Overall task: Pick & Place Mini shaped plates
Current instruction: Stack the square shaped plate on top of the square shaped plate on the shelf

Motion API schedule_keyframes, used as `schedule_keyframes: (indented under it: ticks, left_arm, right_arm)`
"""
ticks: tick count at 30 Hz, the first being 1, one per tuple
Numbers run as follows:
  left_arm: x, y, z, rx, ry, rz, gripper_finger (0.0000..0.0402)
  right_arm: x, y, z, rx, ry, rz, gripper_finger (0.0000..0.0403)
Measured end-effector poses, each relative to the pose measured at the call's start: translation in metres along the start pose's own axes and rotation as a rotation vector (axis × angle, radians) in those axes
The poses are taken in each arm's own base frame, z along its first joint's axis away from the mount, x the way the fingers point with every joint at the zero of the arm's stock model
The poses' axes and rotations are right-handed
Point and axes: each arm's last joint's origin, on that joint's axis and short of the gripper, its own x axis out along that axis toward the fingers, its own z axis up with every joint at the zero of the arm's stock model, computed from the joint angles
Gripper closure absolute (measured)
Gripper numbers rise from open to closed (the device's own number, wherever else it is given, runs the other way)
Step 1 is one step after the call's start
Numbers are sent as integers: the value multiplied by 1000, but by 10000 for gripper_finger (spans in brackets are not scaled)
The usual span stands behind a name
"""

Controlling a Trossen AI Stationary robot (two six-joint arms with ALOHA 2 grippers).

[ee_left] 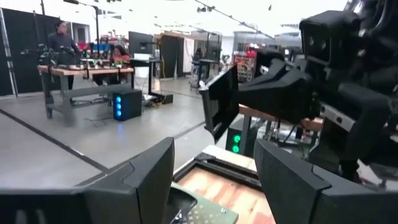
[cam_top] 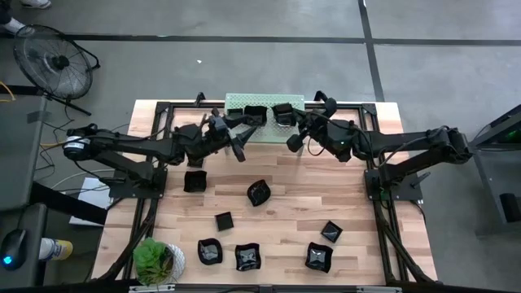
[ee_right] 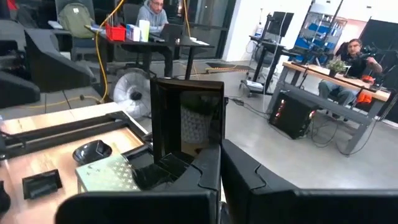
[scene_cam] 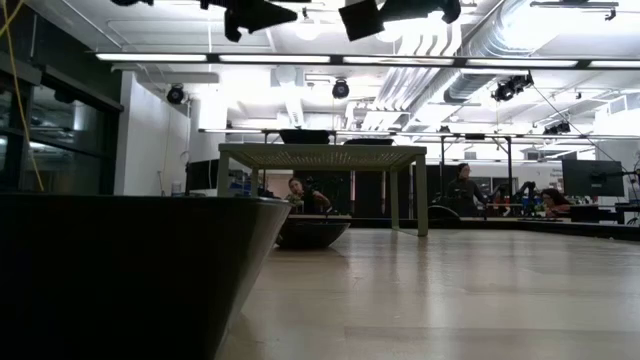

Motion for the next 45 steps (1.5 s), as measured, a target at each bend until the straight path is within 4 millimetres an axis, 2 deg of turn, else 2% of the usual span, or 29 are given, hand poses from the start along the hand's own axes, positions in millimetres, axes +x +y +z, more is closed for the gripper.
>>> schedule_keyframes:
  ticks: [4,14,18,45]
  left_arm:
    - [10,-5,-6,4,11,-3,184]
    - [37,-22,7,58,47,-37,184]
    - [42,-24,4,75,79,-38,184]
    - [45,-25,2,62,71,-31,184]
  right_arm:
    - [1,1,-1,-1,3,-21,403]
    - [1,1,-1,-9,4,-25,403]
    - [1,1,-2,-15,9,-16,403]
    - [1,3,-4,-71,18,67,403]
